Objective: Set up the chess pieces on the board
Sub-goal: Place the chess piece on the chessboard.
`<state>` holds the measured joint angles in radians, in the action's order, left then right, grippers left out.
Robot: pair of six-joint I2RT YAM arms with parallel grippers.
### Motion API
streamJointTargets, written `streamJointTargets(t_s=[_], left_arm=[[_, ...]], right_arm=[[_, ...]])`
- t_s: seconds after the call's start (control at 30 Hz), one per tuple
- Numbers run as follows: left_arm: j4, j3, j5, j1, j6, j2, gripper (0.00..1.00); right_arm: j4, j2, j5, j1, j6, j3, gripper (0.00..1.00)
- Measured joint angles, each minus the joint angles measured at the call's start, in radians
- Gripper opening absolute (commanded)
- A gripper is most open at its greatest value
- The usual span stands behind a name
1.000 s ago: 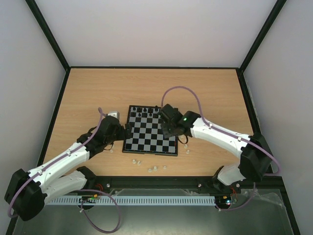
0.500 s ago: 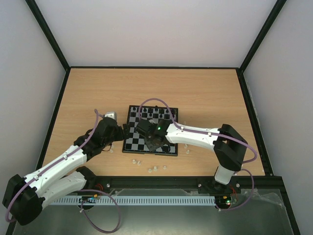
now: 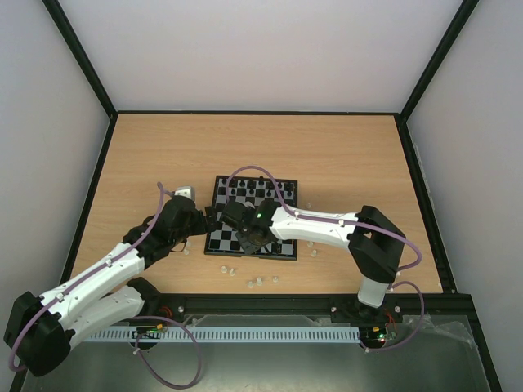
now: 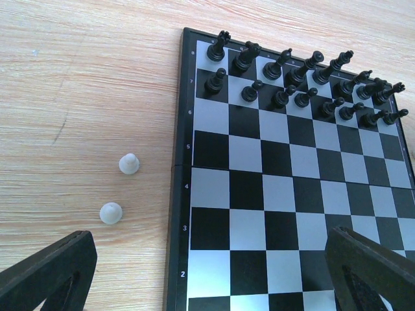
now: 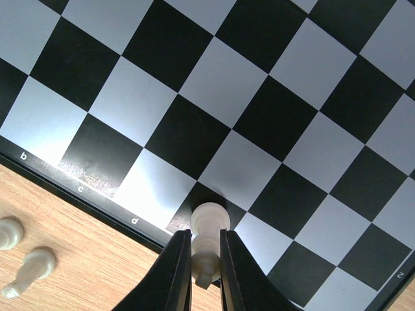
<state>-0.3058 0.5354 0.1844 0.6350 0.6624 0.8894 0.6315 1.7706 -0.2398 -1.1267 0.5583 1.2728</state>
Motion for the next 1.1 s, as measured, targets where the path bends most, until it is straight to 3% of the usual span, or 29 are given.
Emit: streamJointTargets(t_s=[0.5, 0.63, 0.8, 0.9, 1.1], left_arm=[[0.0, 0.0, 0.001, 0.0, 0.0, 0.0, 0.99], [0.0, 0.0, 0.001, 0.0, 0.0, 0.0, 0.99], [0.0, 0.0, 0.001, 0.0, 0.0, 0.0, 0.99], [0.0, 0.0, 0.001, 0.0, 0.0, 0.0, 0.99], [0.0, 0.0, 0.0, 0.0, 0.0, -0.002, 0.99]], right_arm=[[-0.001, 0.013, 0.011, 0.0, 0.005, 0.0, 0.2], [-0.001, 0.013, 0.011, 0.0, 0.006, 0.0, 0.3], [0.0, 0.011, 0.005, 0.0, 0.011, 0.0, 0.53], [-0.001, -0.009, -0.011, 0.0, 0.017, -0.003, 0.61], [-0.016, -0.204, -0.031, -0.007, 0.039, -0.062, 0.79]])
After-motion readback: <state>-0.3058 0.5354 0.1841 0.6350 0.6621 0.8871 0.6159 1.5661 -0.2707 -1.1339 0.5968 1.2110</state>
